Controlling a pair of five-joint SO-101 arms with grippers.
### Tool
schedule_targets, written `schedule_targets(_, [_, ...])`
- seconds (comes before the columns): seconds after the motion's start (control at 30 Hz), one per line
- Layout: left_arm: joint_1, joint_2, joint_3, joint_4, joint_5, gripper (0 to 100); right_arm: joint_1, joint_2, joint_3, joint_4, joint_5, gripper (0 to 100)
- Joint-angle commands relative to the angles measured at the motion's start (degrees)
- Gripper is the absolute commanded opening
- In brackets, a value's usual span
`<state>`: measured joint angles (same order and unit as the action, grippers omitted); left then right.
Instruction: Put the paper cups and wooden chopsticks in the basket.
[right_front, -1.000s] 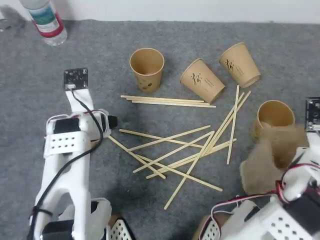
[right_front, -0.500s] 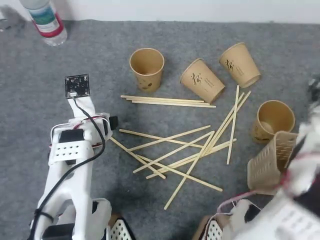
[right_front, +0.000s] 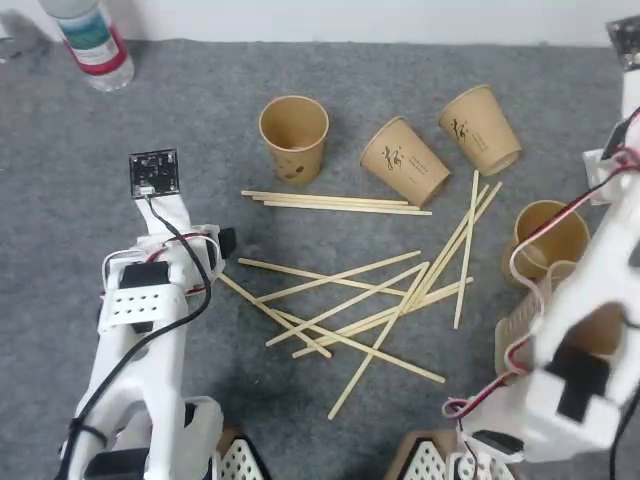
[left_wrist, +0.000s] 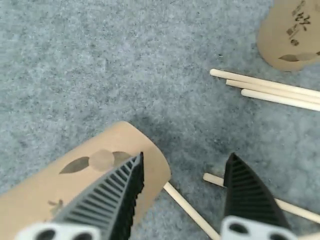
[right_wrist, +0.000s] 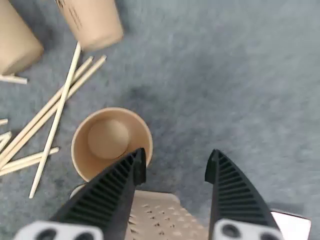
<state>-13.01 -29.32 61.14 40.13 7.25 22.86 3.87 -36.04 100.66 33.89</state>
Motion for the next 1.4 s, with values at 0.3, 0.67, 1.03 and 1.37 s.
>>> schedule_targets(0.3, [-0.1,0.7,1.6,-3.0,0.4,26,0.6,2.2,8.6,2.2,8.9,13.6])
schedule_targets(0.67, [-0.3,0.7,1.7,-3.0,0.4,26,1.7,10.0,12.0,-0.5,9.1,15.1])
schedule_targets(1.03, [-0.2,0.7,1.7,-3.0,0.4,26,1.5,16.7,12.1,-4.4,9.1,14.6])
schedule_targets(1.37, [-0.2,0.7,1.7,-3.0,0.4,26,1.8,17.1,11.9,-7.4,9.1,0.9])
